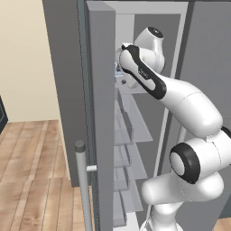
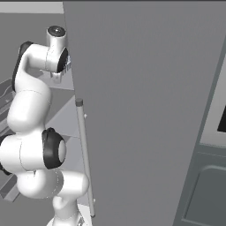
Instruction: Open the freezer door, pick up the ice cube tray from the freezer, and place it on the dining counter.
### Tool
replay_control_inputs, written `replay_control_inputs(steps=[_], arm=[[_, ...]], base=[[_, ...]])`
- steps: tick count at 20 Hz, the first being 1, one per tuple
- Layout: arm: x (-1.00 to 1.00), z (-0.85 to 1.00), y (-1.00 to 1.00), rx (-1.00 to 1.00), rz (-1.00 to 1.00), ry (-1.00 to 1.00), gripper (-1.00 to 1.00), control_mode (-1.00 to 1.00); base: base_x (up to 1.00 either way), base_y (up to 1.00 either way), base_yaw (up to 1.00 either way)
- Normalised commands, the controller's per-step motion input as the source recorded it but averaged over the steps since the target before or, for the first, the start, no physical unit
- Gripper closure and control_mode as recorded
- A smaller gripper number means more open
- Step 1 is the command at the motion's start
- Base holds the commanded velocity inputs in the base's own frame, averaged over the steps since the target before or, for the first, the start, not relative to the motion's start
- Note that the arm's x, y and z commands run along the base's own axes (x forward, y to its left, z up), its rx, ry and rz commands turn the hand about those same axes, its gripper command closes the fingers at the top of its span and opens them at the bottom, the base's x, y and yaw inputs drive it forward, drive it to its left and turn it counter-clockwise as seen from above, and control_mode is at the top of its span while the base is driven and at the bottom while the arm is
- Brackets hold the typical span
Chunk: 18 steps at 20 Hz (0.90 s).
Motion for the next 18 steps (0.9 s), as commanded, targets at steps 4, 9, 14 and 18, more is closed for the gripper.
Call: replay_control_inputs(steps=[4, 9, 14, 18], arm=[[0.0, 0.0, 0.0, 0.0, 0.0, 0.0, 1.0, -1.0], [0.0, 0.0, 0.0, 0.0, 0.0, 0.0, 1.0, -1.0], [-0.2, 0.07, -0.08, 0.0, 0.0, -0.17, 1.0, -1.0], [-0.37, 0.15, -0.03, 0.0, 0.0, -0.32, 1.0, -1.0]], base=[[0.0, 0.0, 0.0], [0.0, 0.0, 0.0], [0.0, 0.0, 0.0], [0.0, 0.0, 0.0]])
